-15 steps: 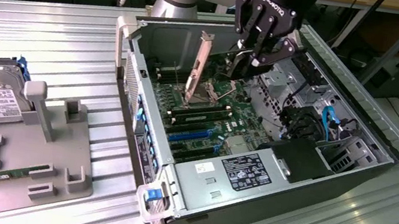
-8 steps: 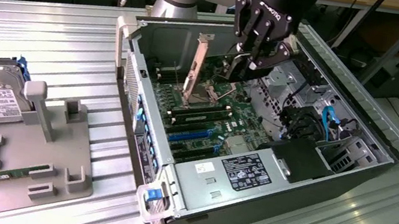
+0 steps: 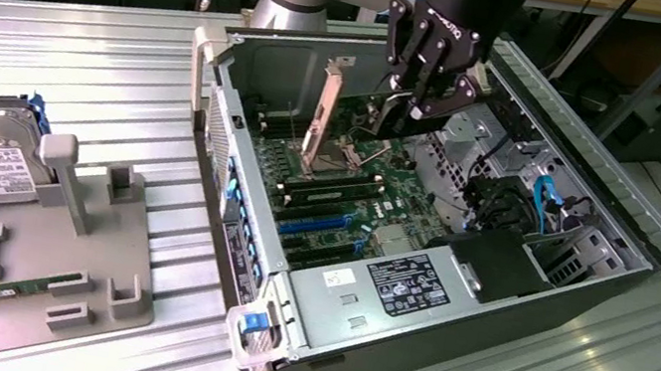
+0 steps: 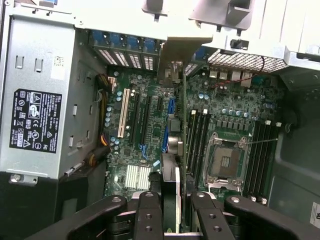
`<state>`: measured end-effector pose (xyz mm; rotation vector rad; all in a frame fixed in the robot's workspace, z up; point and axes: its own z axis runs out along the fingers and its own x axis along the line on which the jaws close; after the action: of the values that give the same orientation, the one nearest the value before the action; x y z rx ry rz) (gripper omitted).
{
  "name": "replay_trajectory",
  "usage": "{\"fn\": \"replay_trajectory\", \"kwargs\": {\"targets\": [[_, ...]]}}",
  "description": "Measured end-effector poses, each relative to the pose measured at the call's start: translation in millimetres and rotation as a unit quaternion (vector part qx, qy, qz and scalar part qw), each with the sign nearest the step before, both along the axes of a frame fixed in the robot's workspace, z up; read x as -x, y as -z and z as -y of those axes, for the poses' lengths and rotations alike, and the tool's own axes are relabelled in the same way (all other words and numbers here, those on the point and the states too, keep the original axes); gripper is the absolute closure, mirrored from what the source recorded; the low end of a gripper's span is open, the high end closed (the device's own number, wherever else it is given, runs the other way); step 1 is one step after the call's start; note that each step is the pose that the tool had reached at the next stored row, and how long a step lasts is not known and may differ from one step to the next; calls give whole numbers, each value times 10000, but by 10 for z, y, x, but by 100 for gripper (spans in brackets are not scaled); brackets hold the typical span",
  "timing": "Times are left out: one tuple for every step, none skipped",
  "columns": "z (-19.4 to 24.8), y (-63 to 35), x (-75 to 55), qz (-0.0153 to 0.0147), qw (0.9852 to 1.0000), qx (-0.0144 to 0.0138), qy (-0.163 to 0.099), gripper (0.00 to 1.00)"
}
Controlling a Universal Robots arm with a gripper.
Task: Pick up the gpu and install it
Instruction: 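Insert the gpu into the slot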
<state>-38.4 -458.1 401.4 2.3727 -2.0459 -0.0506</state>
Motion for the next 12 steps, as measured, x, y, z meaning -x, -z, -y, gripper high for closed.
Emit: {"fn": "replay_trajectory", "kwargs": {"targets": [[0,6,0,0,10000,0,5,73],[0,12,0,0,10000,-1,11,73],[0,27,0,0,10000,0,23,73],[0,34,0,0,10000,-1,28,73],[0,39,0,0,10000,0,32,73],[0,45,0,0,10000,0,36,73],[0,51,0,0,10000,0,40,73],[0,57,0,0,10000,-1,43,73],[0,63,0,0,10000,-1,46,73],[0,69,0,0,10000,0,48,73],[0,75,0,0,10000,-1,52,73],[0,83,0,0,10000,-1,56,73]]}}
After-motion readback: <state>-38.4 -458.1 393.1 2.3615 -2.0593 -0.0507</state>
